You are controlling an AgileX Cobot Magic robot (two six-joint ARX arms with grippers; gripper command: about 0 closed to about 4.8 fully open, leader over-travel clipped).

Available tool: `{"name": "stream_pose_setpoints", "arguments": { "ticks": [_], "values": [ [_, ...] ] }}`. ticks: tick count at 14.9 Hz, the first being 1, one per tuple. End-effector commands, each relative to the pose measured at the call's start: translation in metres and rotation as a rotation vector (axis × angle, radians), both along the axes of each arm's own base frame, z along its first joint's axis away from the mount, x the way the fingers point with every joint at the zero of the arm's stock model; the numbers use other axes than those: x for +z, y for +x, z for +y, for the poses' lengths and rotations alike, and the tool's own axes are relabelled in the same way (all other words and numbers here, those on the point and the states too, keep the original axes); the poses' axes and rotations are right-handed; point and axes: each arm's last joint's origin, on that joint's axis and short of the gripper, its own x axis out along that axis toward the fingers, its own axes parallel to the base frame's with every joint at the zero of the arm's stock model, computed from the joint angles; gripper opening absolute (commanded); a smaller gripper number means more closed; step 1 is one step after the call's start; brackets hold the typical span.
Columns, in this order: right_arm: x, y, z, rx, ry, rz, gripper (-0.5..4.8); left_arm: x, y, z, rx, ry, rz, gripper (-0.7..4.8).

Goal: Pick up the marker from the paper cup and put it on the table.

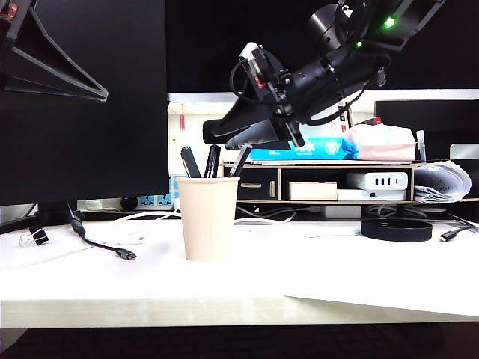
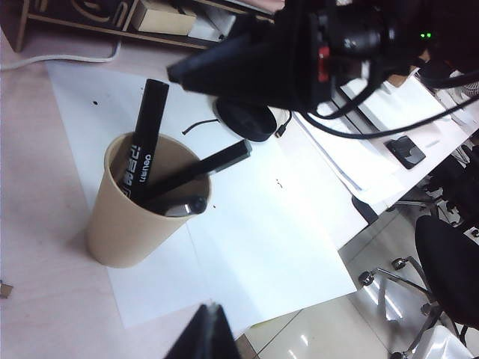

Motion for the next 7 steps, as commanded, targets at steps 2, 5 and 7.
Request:
{"name": "stream_pose_setpoints", "arguments": {
  "ticks": [2,5,7],
  "values": [
    [-0.007,0.002,0.009,0.010,0.006,0.007,1.81,0.004,0.000,0.000,-0.007,-0.012,-0.025,-0.05],
    [-0.011,0.000,0.019,0.015,-0.002,-0.006,1.81,0.004,0.000,0.000,-0.009,-0.013,-0.024,-0.05],
    [-0.012,0.001,0.019,0.008,-0.006,-0.009,1.81,0.004,0.000,-0.001,-0.025,-0.017,-0.023,-0.05]
  ]
}}
